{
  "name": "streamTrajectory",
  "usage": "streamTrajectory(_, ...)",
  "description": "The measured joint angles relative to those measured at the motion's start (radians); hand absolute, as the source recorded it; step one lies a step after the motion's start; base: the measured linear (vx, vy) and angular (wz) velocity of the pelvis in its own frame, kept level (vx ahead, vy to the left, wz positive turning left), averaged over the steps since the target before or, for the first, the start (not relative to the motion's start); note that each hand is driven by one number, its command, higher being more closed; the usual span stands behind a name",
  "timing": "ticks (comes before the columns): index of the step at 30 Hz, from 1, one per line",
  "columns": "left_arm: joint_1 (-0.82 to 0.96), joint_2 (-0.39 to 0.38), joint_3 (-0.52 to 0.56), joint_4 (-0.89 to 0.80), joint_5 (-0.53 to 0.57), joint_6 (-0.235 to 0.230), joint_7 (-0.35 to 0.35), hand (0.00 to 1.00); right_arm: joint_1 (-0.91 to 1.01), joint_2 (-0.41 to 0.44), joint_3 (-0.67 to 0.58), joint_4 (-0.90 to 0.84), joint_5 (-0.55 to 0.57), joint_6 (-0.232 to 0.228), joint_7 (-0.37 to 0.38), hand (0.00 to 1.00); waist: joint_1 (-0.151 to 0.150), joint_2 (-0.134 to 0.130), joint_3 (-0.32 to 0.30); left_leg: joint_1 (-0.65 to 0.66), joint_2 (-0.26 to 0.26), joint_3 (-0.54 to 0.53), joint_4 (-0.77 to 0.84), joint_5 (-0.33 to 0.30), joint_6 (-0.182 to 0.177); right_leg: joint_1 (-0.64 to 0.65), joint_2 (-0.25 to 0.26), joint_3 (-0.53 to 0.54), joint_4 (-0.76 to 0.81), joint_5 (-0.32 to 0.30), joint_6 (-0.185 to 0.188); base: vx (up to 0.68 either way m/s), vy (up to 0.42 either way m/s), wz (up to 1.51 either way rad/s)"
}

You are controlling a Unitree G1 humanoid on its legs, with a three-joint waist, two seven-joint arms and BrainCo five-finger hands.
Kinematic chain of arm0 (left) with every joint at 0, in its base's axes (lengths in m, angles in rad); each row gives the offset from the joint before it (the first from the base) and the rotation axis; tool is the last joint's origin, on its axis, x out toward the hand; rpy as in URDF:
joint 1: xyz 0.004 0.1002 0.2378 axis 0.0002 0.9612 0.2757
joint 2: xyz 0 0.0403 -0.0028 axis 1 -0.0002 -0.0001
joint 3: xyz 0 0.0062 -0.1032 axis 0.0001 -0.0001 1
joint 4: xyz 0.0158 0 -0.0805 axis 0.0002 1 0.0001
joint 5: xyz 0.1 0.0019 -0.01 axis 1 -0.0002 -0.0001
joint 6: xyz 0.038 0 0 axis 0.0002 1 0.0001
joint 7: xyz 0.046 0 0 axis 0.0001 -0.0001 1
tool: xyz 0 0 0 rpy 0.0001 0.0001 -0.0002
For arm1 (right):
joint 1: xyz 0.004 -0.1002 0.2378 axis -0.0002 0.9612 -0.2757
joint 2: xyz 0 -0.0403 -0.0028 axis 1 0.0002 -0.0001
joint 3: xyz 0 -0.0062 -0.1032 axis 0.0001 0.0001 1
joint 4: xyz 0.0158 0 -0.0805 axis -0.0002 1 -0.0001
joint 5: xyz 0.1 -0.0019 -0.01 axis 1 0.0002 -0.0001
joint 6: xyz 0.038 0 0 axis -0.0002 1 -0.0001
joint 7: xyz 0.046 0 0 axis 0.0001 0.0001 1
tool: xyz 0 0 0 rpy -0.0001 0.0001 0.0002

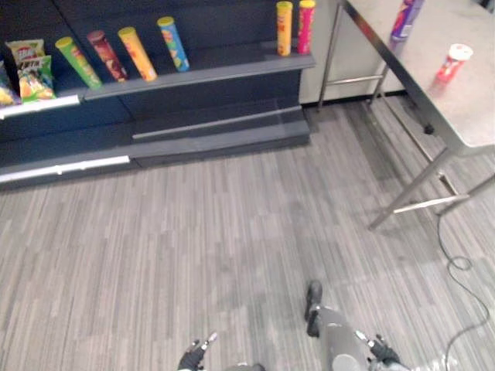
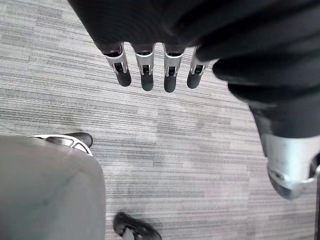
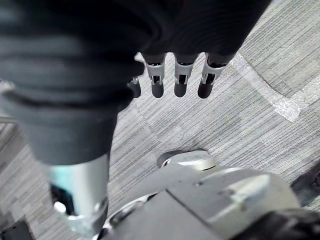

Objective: Put the gum and the chips on the shelf.

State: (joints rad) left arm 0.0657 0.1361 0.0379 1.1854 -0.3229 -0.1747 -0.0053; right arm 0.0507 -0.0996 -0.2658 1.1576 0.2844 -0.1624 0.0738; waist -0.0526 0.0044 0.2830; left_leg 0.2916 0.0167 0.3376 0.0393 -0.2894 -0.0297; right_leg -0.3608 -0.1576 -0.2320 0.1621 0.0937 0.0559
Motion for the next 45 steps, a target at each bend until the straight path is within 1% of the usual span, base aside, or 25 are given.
streamTrajectory(1, -0.004, -0.014, 0.015, 0.006, 0.020, 0.000, 0.000, 0.00, 0.004, -0.001, -0.004, 0.001, 0.001, 0.001, -0.001, 0.00, 0.002, 0.030, 0.001, 0.029, 0.020, -0.007, -0.002, -0.003, -0.020, -0.006, 0.016, 0.009, 0.061, 0.043, -0.050, 0.50, -0.255, 0.11)
streamTrajectory(5, -0.014, -0.048, 0.019, 0.009, 0.033, 0.000, -0.003, 0.00, 0.008, -0.016, -0.011, 0.001, 0.000, 0.000, 0.000, 0.00, -0.002, 0.068, -0.012, 0.033, 0.079, -0.024, 0.072, 0.070, -0.079, -0.021, 0.045, -0.010, 0.214, -0.124, -0.069, 0.44, -0.270, -0.02)
streamTrajectory(8, -0.043, -0.053, 0.019, 0.008, 0.031, 0.001, -0.008, 0.00, 0.011, -0.019, -0.030, 0.006, 0.000, 0.004, 0.000, 0.00, -0.002, 0.066, -0.013, -0.083, 0.147, -0.084, 0.396, 0.133, -0.145, 0.038, 0.054, -0.028, 0.242, -0.205, -0.078, 0.34, -0.216, 0.11)
streamTrajectory(9, -0.057, -0.056, 0.022, 0.005, 0.030, 0.001, -0.012, 0.00, 0.011, -0.020, -0.029, 0.005, 0.000, 0.006, 0.001, 0.00, -0.002, 0.065, -0.013, -0.169, 0.176, -0.120, 0.581, 0.225, -0.165, 0.067, 0.058, -0.032, 0.242, -0.227, -0.084, 0.34, -0.157, 0.01)
streamTrajectory(10, -0.068, -0.073, 0.037, 0.002, 0.023, 0.000, -0.017, 0.00, 0.011, -0.015, -0.028, 0.005, 0.000, 0.007, 0.001, 0.00, 0.000, 0.053, -0.005, -0.243, 0.206, -0.133, 0.751, 0.260, -0.173, 0.099, 0.063, -0.029, 0.241, -0.250, -0.093, 0.34, -0.142, -0.04)
streamTrajectory(13, -0.069, -0.069, 0.061, -0.025, 0.012, -0.012, -0.027, 0.00, 0.012, -0.005, -0.033, -0.004, 0.001, 0.007, -0.001, 0.00, 0.006, 0.044, -0.001, -0.386, 0.255, -0.080, 0.950, 0.136, -0.126, 0.196, 0.079, -0.010, 0.234, -0.304, -0.106, 0.29, -0.061, -0.16)
streamTrajectory(16, -0.066, -0.073, 0.076, -0.059, -0.016, -0.021, -0.035, 0.00, 0.017, -0.005, -0.047, -0.006, 0.002, 0.007, -0.003, 0.00, 0.038, 0.039, -0.001, -0.487, 0.256, -0.036, 0.874, 0.081, -0.086, 0.245, 0.078, 0.025, 0.228, -0.330, -0.094, 0.26, 0.031, -0.38)
streamTrajectory(19, -0.062, -0.071, 0.072, -0.077, -0.029, -0.035, -0.040, 0.00, 0.014, 0.001, -0.052, -0.020, 0.003, 0.006, -0.003, 0.00, 0.055, 0.031, -0.003, -0.531, 0.234, -0.051, 0.496, 0.092, -0.058, 0.268, 0.069, 0.089, 0.230, -0.360, -0.060, 0.28, 0.195, -0.68)
streamTrajectory(20, -0.062, -0.067, 0.067, -0.073, -0.028, -0.035, -0.040, 0.00, 0.012, 0.002, -0.051, -0.021, 0.002, 0.005, -0.003, 0.00, 0.054, 0.024, -0.006, -0.530, 0.209, -0.094, 0.294, 0.131, -0.061, 0.271, 0.051, 0.129, 0.242, -0.382, -0.037, 0.29, 0.288, -0.66)
streamTrajectory(22, -0.062, -0.067, 0.063, -0.066, -0.028, -0.034, -0.039, 0.00, 0.012, 0.000, -0.051, -0.019, 0.001, 0.005, -0.003, 0.00, 0.052, 0.028, -0.011, -0.528, 0.197, -0.133, 0.138, 0.178, -0.086, 0.288, 0.033, 0.168, 0.244, -0.405, -0.002, 0.39, 0.385, -0.60)
streamTrajectory(24, -0.065, -0.057, 0.051, -0.057, -0.029, -0.034, -0.041, 0.00, 0.010, -0.002, -0.048, 0.001, 0.000, 0.006, -0.004, 0.00, 0.054, 0.020, -0.016, -0.516, 0.183, -0.128, 0.137, 0.269, -0.096, 0.315, 0.010, 0.215, 0.230, -0.434, 0.038, 0.41, 0.429, -0.52)
streamTrajectory(26, -0.063, -0.042, 0.043, -0.040, -0.028, -0.034, -0.041, 0.00, 0.011, 0.006, -0.049, 0.025, -0.001, 0.007, -0.001, 0.00, 0.052, -0.007, -0.052, -0.518, 0.139, -0.115, 0.185, 0.265, -0.065, 0.356, -0.027, 0.249, 0.150, -0.431, 0.041, 0.40, 0.378, -0.41)
streamTrajectory(27, -0.064, -0.020, 0.039, -0.030, -0.024, -0.032, -0.039, 0.00, 0.006, 0.025, -0.052, 0.038, -0.002, 0.007, 0.000, 0.00, 0.051, -0.040, -0.076, -0.527, 0.110, -0.095, 0.214, 0.220, -0.042, 0.367, -0.056, 0.277, 0.124, -0.390, 0.051, 0.54, 0.419, -0.22)
streamTrajectory(29, -0.064, -0.009, 0.035, -0.023, -0.013, -0.028, -0.039, 0.00, 0.006, 0.046, -0.075, 0.040, -0.003, 0.008, 0.000, 0.00, 0.045, -0.066, -0.092, -0.514, 0.080, -0.072, 0.228, 0.194, -0.015, 0.359, -0.084, 0.309, 0.133, -0.320, 0.078, 0.49, 0.351, -0.21)
streamTrajectory(32, -0.062, -0.005, 0.032, -0.001, -0.008, -0.022, -0.039, 0.00, 0.004, 0.046, -0.078, 0.036, -0.006, 0.007, 0.001, 0.00, 0.051, -0.063, -0.094, -0.411, 0.061, -0.013, 0.225, 0.162, 0.031, 0.259, -0.093, 0.370, 0.405, -0.176, 0.107, 0.38, 0.274, -0.50)
streamTrajectory(33, -0.056, -0.006, 0.007, 0.001, -0.007, -0.018, -0.036, 0.00, 0.000, 0.041, -0.072, 0.033, -0.008, 0.007, 0.001, 0.00, 0.036, -0.056, -0.091, -0.348, 0.056, 0.007, 0.210, 0.146, 0.045, 0.208, -0.099, 0.363, 0.539, -0.061, 0.109, 0.40, 0.281, -0.26)
streamTrajectory(35, -0.046, -0.004, -0.033, 0.003, 0.016, -0.018, -0.035, 0.00, 0.000, 0.037, -0.067, 0.025, -0.009, 0.005, 0.002, 0.00, 0.020, -0.041, -0.082, -0.247, 0.043, 0.021, 0.156, 0.129, 0.065, 0.141, -0.123, 0.291, 0.729, -0.047, 0.103, 0.33, 0.198, -0.21)
streamTrajectory(37, -0.040, -0.012, -0.048, 0.004, 0.026, -0.017, -0.035, 0.00, 0.000, 0.011, -0.028, 0.014, -0.009, 0.005, 0.002, 0.00, 0.023, -0.017, -0.076, -0.127, 0.046, 0.054, 0.073, 0.129, 0.064, 0.074, -0.137, 0.083, 0.834, -0.175, 0.047, 0.33, 0.135, -0.28)
streamTrajectory(38, -0.038, -0.013, -0.047, 0.004, 0.025, -0.017, -0.035, 0.00, 0.000, 0.007, -0.020, 0.006, -0.009, 0.005, 0.002, 0.00, 0.023, -0.013, -0.077, -0.112, 0.046, 0.063, 0.065, 0.129, 0.064, 0.064, -0.144, 0.019, 0.825, -0.196, 0.028, 0.32, 0.064, -0.17)
streamTrajectory(40, -0.037, -0.014, -0.040, 0.004, 0.026, -0.016, -0.035, 0.00, -0.006, 0.001, 0.003, -0.010, -0.010, 0.003, 0.002, 0.00, 0.021, -0.012, -0.076, -0.090, 0.049, 0.069, 0.065, 0.129, 0.064, 0.053, -0.141, -0.141, 0.704, -0.223, -0.004, 0.29, -0.009, -0.07)
streamTrajectory(41, -0.036, -0.016, -0.032, 0.004, 0.026, -0.016, -0.036, 0.00, -0.009, -0.001, 0.013, -0.010, -0.010, 0.003, 0.002, 0.00, 0.022, -0.013, -0.076, -0.083, 0.045, 0.078, 0.065, 0.128, 0.061, 0.058, -0.124, -0.241, 0.544, -0.212, -0.009, 0.33, -0.064, -0.07)
streamTrajectory(42, -0.035, -0.015, -0.024, 0.001, 0.026, -0.016, -0.039, 0.00, -0.005, 0.001, 0.021, -0.010, -0.010, 0.004, 0.002, 0.00, 0.024, -0.022, -0.078, -0.075, 0.032, 0.089, 0.064, 0.122, 0.046, 0.075, -0.102, -0.309, 0.382, -0.104, -0.041, 0.34, -0.080, -0.22)
streamTrajectory(43, -0.037, -0.023, -0.002, -0.001, 0.026, -0.013, -0.039, 0.00, -0.012, -0.005, 0.035, -0.009, -0.009, 0.004, 0.002, 0.00, 0.027, -0.016, -0.077, -0.060, 0.026, 0.093, 0.063, 0.108, 0.023, 0.110, -0.088, -0.369, 0.327, -0.131, -0.130, 0.43, -0.081, -0.61)
streamTrajectory(44, -0.034, -0.048, 0.005, 0.006, 0.028, -0.012, -0.041, 0.00, -0.034, -0.026, 0.041, -0.007, -0.009, 0.002, 0.002, 0.00, 0.028, 0.025, -0.078, -0.065, 0.053, 0.113, 0.077, 0.100, 0.007, 0.127, -0.049, -0.381, 0.267, -0.134, -0.137, 0.38, -0.065, -0.76)
streamTrajectory(45, -0.035, -0.066, 0.001, 0.008, 0.031, -0.012, -0.042, 0.00, -0.048, -0.032, 0.047, -0.004, -0.009, -0.003, 0.002, 0.00, 0.022, 0.035, -0.066, -0.071, 0.057, 0.125, 0.087, 0.095, -0.014, 0.147, -0.031, -0.389, 0.226, -0.137, -0.141, 0.36, -0.054, -0.74)
